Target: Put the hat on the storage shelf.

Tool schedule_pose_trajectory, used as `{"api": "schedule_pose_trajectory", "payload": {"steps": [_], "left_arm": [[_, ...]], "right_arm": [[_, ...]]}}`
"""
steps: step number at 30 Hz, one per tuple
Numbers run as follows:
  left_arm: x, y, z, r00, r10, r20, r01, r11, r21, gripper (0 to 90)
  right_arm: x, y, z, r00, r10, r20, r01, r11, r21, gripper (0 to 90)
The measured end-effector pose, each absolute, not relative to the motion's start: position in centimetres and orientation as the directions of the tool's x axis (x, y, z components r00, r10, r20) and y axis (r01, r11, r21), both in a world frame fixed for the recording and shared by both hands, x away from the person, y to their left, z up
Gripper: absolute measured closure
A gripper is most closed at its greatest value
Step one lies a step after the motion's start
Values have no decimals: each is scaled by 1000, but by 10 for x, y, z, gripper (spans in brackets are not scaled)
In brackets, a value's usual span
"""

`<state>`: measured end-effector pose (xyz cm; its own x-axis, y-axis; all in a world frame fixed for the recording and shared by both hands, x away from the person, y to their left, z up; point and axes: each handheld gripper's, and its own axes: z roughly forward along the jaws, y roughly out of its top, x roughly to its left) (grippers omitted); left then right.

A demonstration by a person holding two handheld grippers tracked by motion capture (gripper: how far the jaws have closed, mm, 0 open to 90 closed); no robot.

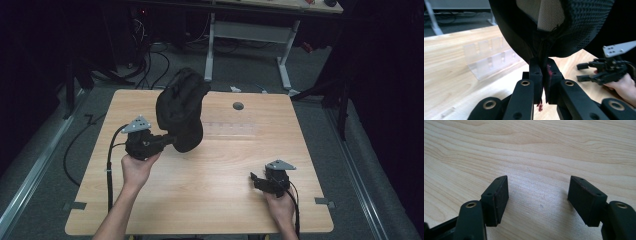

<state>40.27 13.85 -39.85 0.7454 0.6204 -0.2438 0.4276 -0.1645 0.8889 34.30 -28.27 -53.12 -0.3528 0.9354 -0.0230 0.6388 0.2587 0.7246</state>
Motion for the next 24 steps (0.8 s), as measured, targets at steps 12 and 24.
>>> {"api": "schedule_pose_trajectory", "payload": {"steps": [12,24], "left_arm": [[425,137,-393,708,682,-183,409,-184,894,859],[447,131,-392,675,722,-149,397,-186,899,859]], "right_arm": [[343,-283,-531,-353,935,-22,640,258,724,328],[343,-283,-531,-353,935,-25,638,261,724,328]]}}
